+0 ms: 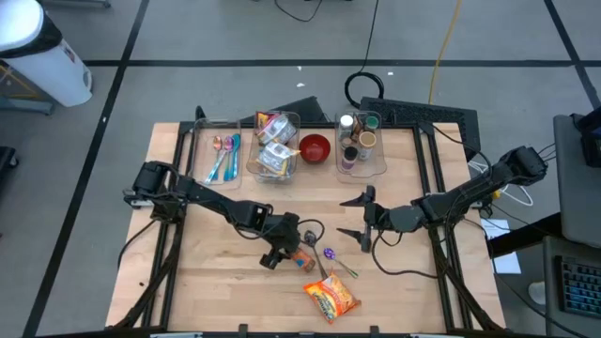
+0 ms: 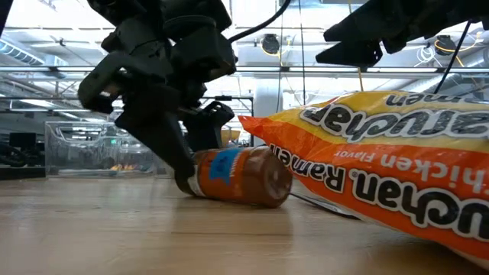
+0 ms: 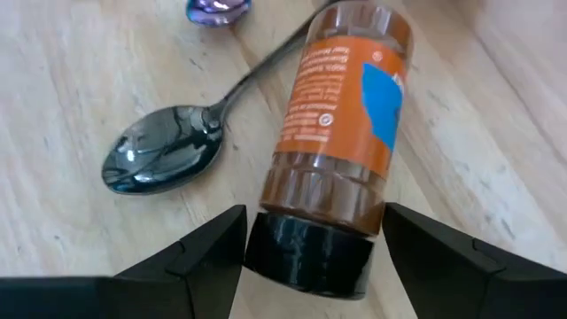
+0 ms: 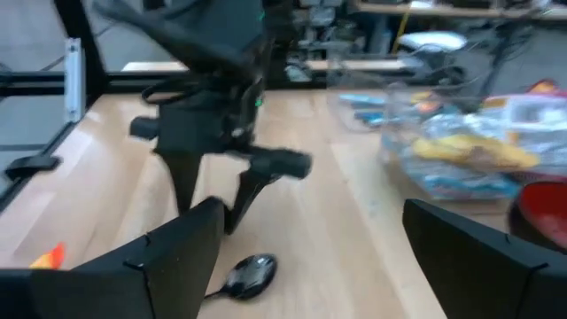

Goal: Pick & Place Food Item
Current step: Put the black spoon into the left transparent bin

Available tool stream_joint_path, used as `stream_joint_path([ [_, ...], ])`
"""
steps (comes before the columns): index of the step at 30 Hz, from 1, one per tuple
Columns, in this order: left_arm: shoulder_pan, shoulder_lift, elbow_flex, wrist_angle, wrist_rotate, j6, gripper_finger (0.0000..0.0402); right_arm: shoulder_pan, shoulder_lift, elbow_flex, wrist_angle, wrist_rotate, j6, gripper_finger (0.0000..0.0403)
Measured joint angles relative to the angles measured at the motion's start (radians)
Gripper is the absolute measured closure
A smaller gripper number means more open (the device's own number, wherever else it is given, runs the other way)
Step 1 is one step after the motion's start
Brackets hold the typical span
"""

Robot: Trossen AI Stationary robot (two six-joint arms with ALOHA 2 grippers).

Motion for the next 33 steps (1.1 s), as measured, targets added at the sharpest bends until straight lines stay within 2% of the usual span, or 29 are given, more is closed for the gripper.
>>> stream_joint_path([
  [6,0.000,-0.028,0.002,0.004,0.006,-0.068,0.0131,0.000,0.000,0.000,-0.008,-0.062,0.037,0.0065],
  [13,0.010,-0.129,0.002,-0.005,0.001,-0.105,0.0131,0.000,0.001,0.000,-0.040,-0.063,0.052,0.0065],
  [17,0.065,-0.157,0.003,0.030,0.023,-0.201,0.0131,0.000,0.001,0.000,-0.042,-0.063,0.050,0.0066],
  [21,0.127,-0.130,0.003,0.073,0.099,-0.293,0.0131,0.000,0.004,0.000,-0.039,-0.063,0.048,0.0066],
  [33,0.172,0.003,0.008,0.156,0.103,-0.367,0.0131,-0.007,0.005,0.000,-0.032,-0.060,0.014,0.0069],
])
